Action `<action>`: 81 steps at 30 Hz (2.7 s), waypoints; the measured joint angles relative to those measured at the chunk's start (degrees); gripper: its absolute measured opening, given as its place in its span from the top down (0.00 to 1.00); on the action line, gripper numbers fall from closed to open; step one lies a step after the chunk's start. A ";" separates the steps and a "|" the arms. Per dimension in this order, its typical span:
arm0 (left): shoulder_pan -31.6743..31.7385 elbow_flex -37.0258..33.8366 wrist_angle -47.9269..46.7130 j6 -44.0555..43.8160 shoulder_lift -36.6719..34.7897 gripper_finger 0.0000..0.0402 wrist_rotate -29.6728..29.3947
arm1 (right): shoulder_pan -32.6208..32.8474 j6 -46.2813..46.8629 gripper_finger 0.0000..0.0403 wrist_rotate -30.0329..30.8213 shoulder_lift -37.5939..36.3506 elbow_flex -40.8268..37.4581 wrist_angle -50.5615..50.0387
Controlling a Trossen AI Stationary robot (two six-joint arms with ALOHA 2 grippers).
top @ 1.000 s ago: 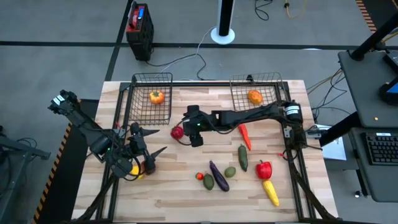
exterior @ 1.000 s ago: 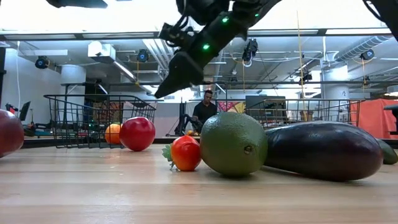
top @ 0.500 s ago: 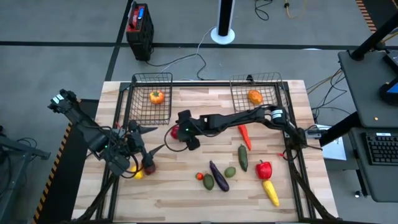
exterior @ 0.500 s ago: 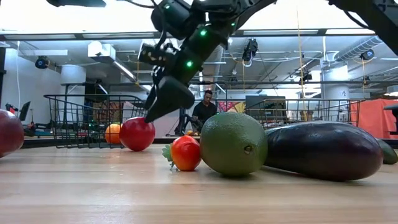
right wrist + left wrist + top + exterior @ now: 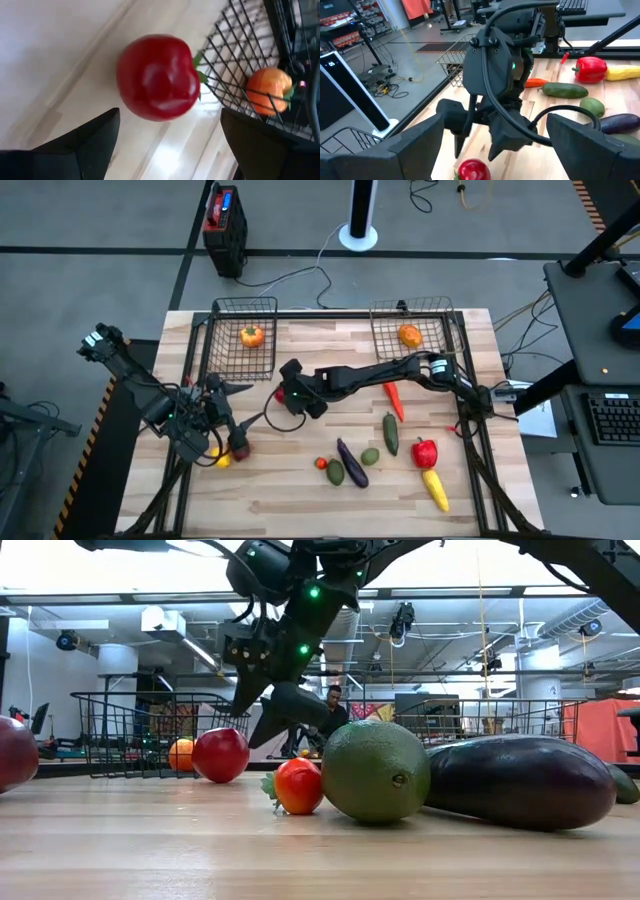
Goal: Sort produce into baskets
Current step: Put the top red tomato into the left wire basket
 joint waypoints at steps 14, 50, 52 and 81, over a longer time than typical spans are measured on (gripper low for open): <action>0.02 0.00 0.02 0.06 -0.06 0.17 -0.28 | 0.02 -5.25 0.16 -2.72 0.00 -0.23 2.96; -0.03 0.00 0.00 -0.05 0.16 0.17 0.28 | -0.36 11.90 0.24 -5.33 -0.34 -0.36 -1.58; -0.03 0.00 0.00 -0.11 0.17 0.17 0.33 | -0.84 16.93 0.24 -6.56 -2.53 -0.34 -5.00; -0.05 -3.87 9.80 16.55 5.12 0.17 -0.02 | 6.46 21.17 0.24 1.47 -24.83 -40.36 62.10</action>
